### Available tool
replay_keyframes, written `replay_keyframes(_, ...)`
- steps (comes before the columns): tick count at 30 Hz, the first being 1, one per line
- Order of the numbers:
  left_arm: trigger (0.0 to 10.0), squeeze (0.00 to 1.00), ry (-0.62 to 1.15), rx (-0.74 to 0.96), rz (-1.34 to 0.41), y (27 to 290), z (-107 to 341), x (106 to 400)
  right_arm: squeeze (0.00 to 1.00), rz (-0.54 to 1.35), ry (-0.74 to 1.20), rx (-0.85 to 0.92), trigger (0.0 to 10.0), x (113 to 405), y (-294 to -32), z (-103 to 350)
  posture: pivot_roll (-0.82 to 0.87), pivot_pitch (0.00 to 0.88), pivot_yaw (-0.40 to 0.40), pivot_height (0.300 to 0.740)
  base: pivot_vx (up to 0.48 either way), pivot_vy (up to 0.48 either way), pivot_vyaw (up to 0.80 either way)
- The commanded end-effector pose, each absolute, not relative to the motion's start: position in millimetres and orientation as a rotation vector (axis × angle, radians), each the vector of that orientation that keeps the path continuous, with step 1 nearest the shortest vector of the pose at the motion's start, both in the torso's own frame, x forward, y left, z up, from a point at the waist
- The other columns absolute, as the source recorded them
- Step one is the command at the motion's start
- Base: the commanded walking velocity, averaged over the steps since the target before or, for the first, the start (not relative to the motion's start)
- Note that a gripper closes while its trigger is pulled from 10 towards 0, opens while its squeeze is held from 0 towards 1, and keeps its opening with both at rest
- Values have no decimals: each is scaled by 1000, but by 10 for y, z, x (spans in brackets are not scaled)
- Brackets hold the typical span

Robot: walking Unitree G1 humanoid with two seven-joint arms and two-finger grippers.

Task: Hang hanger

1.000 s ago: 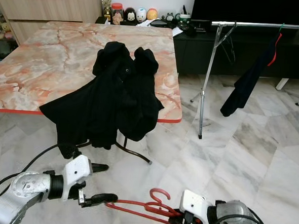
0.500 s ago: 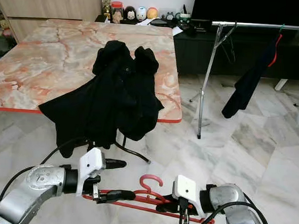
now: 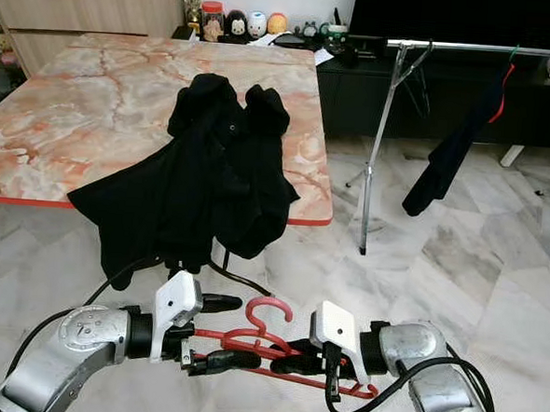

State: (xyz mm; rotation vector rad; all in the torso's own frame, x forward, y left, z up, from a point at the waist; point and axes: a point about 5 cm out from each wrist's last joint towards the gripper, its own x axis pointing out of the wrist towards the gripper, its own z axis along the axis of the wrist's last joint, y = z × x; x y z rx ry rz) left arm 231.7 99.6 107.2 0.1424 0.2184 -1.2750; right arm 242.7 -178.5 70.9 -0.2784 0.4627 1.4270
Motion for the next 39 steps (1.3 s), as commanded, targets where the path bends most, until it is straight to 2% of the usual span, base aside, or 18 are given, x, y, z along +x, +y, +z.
replay_keyframes(1, 10000, 0, 237, 148, -1289, 974, 1049, 2295, 0, 1441, 425, -284, 10000, 2450, -1771, 806, -21, 0, -63, 740, 0, 0, 0)
replay_keyframes(4, 10000, 0, 243, 163, -1299, 972, 1047, 2292, 0, 1441, 434, -286, 10000, 2453, -1764, 805, -21, 0, -63, 740, 0, 0, 0)
replay_keyframes(10, 10000, 0, 245, 309, -1349, 970, 1072, 2287, 0, 1434, 468, -307, 10000, 2458, -1742, 755, -12, 0, -66, 740, 0, 0, 0)
replay_keyframes(17, 10000, 0, 239, 342, -1356, 962, 1090, 2295, 0, 1442, 471, -306, 10000, 2448, -1718, 767, -12, 0, -66, 740, 0, 0, 0)
replay_keyframes(18, 9412, 0, 239, 342, -1354, 960, 1092, 2298, 0, 1443, 471, -306, 10000, 2444, -1713, 770, -15, 0, -62, 740, 0, 0, 0)
replay_keyframes(20, 3608, 0, 237, 339, -1345, 960, 1095, 2307, 0, 1445, 471, -306, 10000, 2438, -1709, 775, -15, 0, -62, 740, 0, 0, 0)
replay_keyframes(21, 3608, 0, 237, 339, -1345, 960, 1095, 2307, 0, 1445, 471, -306, 10000, 2438, -1709, 775, -15, 0, -62, 740, 0, 0, 0)
replay_keyframes(22, 0, 0, 238, 341, -1327, 966, 1094, 2326, 0, 1447, 469, -305, 10000, 2435, -1703, 779, -15, 0, -64, 740, 0, 0, 0)
replay_keyframes(39, 0, 0, 237, 320, -1311, 964, 1099, 2354, 0, 1444, 465, -301, 10000, 2428, -1695, 784, -14, 0, -67, 740, 0, 0, 0)
